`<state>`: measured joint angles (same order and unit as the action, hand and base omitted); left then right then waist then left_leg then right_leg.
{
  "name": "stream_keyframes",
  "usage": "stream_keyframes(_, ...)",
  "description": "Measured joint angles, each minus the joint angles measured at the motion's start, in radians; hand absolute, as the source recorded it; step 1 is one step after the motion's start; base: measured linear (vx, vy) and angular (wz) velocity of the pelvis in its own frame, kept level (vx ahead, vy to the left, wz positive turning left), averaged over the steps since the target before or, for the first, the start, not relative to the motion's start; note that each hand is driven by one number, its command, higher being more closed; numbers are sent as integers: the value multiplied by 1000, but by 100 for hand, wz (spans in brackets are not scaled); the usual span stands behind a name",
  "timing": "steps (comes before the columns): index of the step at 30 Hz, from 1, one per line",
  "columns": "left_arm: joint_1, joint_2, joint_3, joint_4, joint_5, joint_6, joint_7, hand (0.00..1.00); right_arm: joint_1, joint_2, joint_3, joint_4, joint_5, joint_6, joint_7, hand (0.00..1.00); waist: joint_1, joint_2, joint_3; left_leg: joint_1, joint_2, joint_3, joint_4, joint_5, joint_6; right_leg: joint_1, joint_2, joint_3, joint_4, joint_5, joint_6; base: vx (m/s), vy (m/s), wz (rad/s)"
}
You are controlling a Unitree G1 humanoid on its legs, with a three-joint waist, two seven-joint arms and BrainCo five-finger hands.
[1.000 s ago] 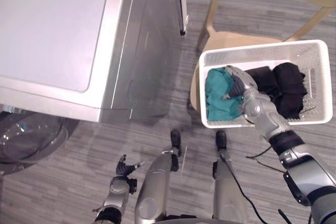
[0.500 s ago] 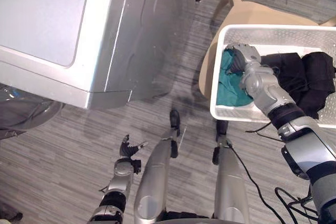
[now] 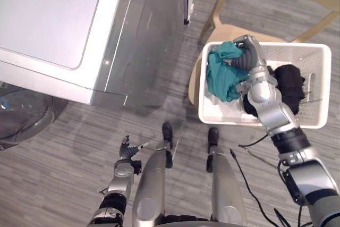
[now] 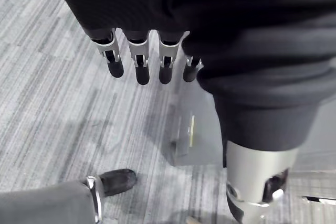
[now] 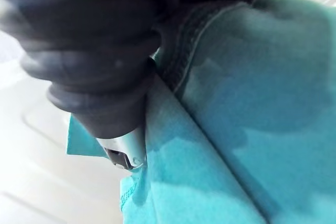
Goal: Pick up the laundry basket with both hands and put the clothes into the washing machine.
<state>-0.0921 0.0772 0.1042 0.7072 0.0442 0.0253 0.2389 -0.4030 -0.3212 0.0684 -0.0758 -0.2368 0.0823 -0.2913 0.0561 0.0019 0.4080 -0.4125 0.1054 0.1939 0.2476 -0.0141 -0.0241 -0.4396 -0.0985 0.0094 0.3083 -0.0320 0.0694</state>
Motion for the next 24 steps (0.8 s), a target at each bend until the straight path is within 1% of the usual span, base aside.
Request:
stream_keyframes(2,36,-9,20,1,7,12,-1,0,70,45,-19,-41,14,-7,-3,100,-18,-10,-43,16,1,2,-14,-3,-5,17,3,-1,-17,-2,-2,68,-27,-8)
stream_keyframes(4,66,-21,25,17,8,26,-8,0,166,104,-53,-74,37,-29,-11,100,-21,-16,-80,73,0,13,-46,-5,-8,69,3,0,-55,-1,-1,102,0,-13)
stream_keyframes(6,97,-31,27,37,8,39,-21,0,247,163,-88,-74,74,-37,-11,100,-22,-17,-142,121,-1,24,-79,-7,-10,113,6,6,-92,4,2,119,13,-16)
stream_keyframes(9,123,-42,51,42,9,51,-21,0,301,216,-124,-76,131,-42,-12,100,-32,-17,-182,177,-1,29,-101,-9,-11,170,9,17,-127,10,8,131,6,-15)
stream_keyframes(11,150,-43,66,45,8,58,-21,0,348,267,-145,-86,191,-65,-11,100,-43,-17,-215,228,-1,38,-111,-19,-13,222,11,26,-154,13,10,131,13,-18)
stream_keyframes(12,153,-44,66,45,8,58,-21,0,360,279,-150,-100,199,-67,-11,100,-43,-17,-216,243,0,45,-111,-23,-15,235,12,33,-160,14,11,110,14,-37)
stream_keyframes(14,176,-58,87,45,7,60,-21,0,383,313,-147,-126,244,-87,-6,100,-42,-18,-232,289,7,91,-110,-39,-15,268,28,82,-191,33,13,69,15,-61)
stream_keyframes(16,192,-66,97,44,7,61,-20,0,389,340,-136,-128,275,-109,5,100,-41,-18,-241,308,18,128,-93,-59,-16,278,31,118,-201,44,17,29,30,-65)
stream_keyframes(18,194,-66,99,42,7,67,-20,0,401,355,-119,-128,303,-119,10,100,-44,-18,-241,306,33,146,-42,-82,-7,277,38,130,-177,44,18,-22,19,-38)
stream_keyframes(19,188,-66,100,40,6,69,-20,0,407,356,-114,-122,309,-119,11,100,-43,-18,-241,305,41,147,-27,-86,-2,278,43,132,-168,49,28,-54,-2,-9)
stream_keyframes(20,187,-65,102,28,6,69,-18,0,408,355,-108,-111,317,-124,12,100,-41,-11,-244,301,58,151,-29,-88,2,272,48,131,-133,32,50,-69,-2,16)
stream_keyframes(21,185,-61,105,12,6,67,-16,0,416,361,-105,-104,324,-129,12,100,-45,-13,-245,308,59,136,-22,-88,3,238,38,116,79,-78,23,-61,-24,43)
stream_keyframes(22,187,-61,105,0,5,67,-14,0,426,363,-102,-103,327,-134,13,100,-44,-13,-246,313,51,111,-15,-87,2,241,12,103,210,-134,36,-72,-81,75)
stream_keyframes(23,197,-62,105,-31,5,67,-12,0,435,360,-96,-101,326,-142,14,100,-40,-10,-254,309,45,84,5,-87,2,263,-23,104,334,-175,54,-93,-173,80)
stream_keyframes(24,214,-56,105,-70,4,67,-1,0,433,360,-68,-94,326,-144,27,100,-39,-10,-274,284,43,58,23,-80,-8,288,-47,107,377,-185,54,-97,-209,69)
